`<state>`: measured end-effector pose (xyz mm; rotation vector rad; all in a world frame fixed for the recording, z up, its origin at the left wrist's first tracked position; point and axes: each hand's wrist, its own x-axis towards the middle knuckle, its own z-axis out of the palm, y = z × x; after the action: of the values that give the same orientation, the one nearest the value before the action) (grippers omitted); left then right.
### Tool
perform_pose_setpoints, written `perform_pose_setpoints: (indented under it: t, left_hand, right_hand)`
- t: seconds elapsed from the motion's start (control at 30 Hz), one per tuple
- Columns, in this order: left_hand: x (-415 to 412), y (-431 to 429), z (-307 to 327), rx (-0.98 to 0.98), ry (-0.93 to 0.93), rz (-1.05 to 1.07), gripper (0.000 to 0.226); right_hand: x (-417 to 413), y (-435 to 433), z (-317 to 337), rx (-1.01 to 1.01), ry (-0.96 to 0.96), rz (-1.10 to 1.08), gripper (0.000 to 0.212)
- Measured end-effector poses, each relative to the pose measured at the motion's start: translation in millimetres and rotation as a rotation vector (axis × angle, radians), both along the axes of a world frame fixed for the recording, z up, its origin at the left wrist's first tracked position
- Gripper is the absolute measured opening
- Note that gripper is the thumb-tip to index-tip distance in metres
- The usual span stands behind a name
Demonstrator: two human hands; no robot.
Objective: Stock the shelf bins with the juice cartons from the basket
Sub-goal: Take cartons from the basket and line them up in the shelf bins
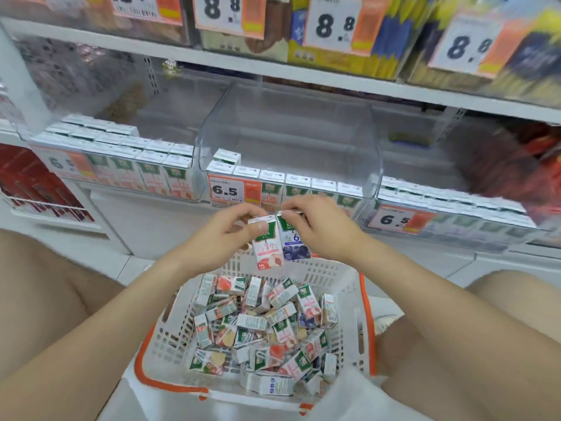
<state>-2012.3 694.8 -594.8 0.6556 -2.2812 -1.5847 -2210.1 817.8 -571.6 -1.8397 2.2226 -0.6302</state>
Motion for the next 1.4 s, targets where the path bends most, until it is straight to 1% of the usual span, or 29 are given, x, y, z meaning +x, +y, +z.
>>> perform_pose_setpoints:
  t: [0.1,0.13,0.2,0.27,0.37,0.43,0.47,0.5,0.57,0.67,0.73,0.8,0.9,0.97,1.0,1.07,1.13,1.17,1.23,1.27,1.33,1.37,1.4]
  left_hand:
    - [-22,4,17,-0.078,0.062,0.010,0.028]
    - [-30,6,25,-0.090,0.081,0.005,0.030]
    - [-46,10,44,-0.104,0.086,-0.045,0.027]
    - [-64,13,62,-0.141,0.070,-0.127,0.024]
    - [-91,18,76,-0.331,0.035,-0.202,0.024]
    - [-110,22,76,-0.439,0.041,-0.236,0.030]
    - [-117,26,75,-0.477,0.042,-0.267,0.035]
    - [-124,29,73,-0.518,0.040,-0.299,0.041]
    - [-135,36,65,-0.588,0.047,-0.334,0.046]
    - [-144,48,51,-0.595,0.056,-0.337,0.041]
    - [-149,54,44,-0.643,0.050,-0.356,0.040]
    - [-154,58,39,-0.721,0.020,-0.383,0.044]
    - [-158,59,35,-0.746,-0.022,-0.373,0.051]
    - [-159,58,31,-0.746,-0.019,-0.373,0.046]
    - [-159,58,31,-0.746,-0.014,-0.375,0.041]
    - [-159,59,32,-0.720,0.006,-0.368,0.033]
    - [-159,58,33,-0.680,0.015,-0.347,0.033]
    - [-157,58,33,-0.654,0.015,-0.327,0.035]
    - [-151,57,35,-0.604,0.039,-0.270,0.037]
    - [-148,57,37,-0.596,0.062,-0.236,0.035]
    - [-143,55,44,-0.566,0.095,-0.148,0.029]
    - [-141,53,47,-0.515,0.114,-0.099,0.025]
    - [-141,50,50,-0.437,0.140,-0.055,0.020]
  right_hand:
    - [-11,7,23,-0.064,0.130,-0.031,0.036]
    - [-16,10,32,-0.074,0.184,-0.052,0.035]
    - [-29,16,48,-0.115,0.251,-0.117,0.029]
    - [-46,22,62,-0.219,0.232,-0.188,0.026]
    - [-77,36,77,-0.354,0.118,-0.322,0.028]
    - [-100,46,82,-0.403,0.031,-0.466,0.026]
    - [-111,51,84,-0.412,0.009,-0.535,0.025]
    - [-121,55,84,-0.411,0.026,-0.592,0.026]
    - [-142,62,85,-0.352,0.138,-0.664,0.030]
    - [-167,64,81,-0.209,0.217,-0.686,0.037]
    - [-183,57,72,-0.101,0.275,-0.628,0.034]
    - [-193,44,62,0.017,0.315,-0.508,0.038]
    - [-199,27,53,0.143,0.256,-0.338,0.027]
    - [-199,24,50,0.231,0.158,-0.285,0.024]
    - [-199,23,51,0.271,0.110,-0.279,0.030]
    - [-199,22,52,0.313,0.022,-0.294,0.052]
    - [-200,19,52,0.310,-0.058,-0.328,0.062]
    - [-200,18,53,0.292,-0.077,-0.353,0.063]
    - [-195,20,58,0.212,-0.049,-0.423,0.056]
    - [-191,23,62,0.131,-0.009,-0.460,0.050]
    - [-176,29,73,-0.102,0.026,-0.517,0.038]
    - [-164,33,79,-0.225,-0.007,-0.533,0.031]
    - [-151,38,86,-0.317,-0.081,-0.525,0.024]
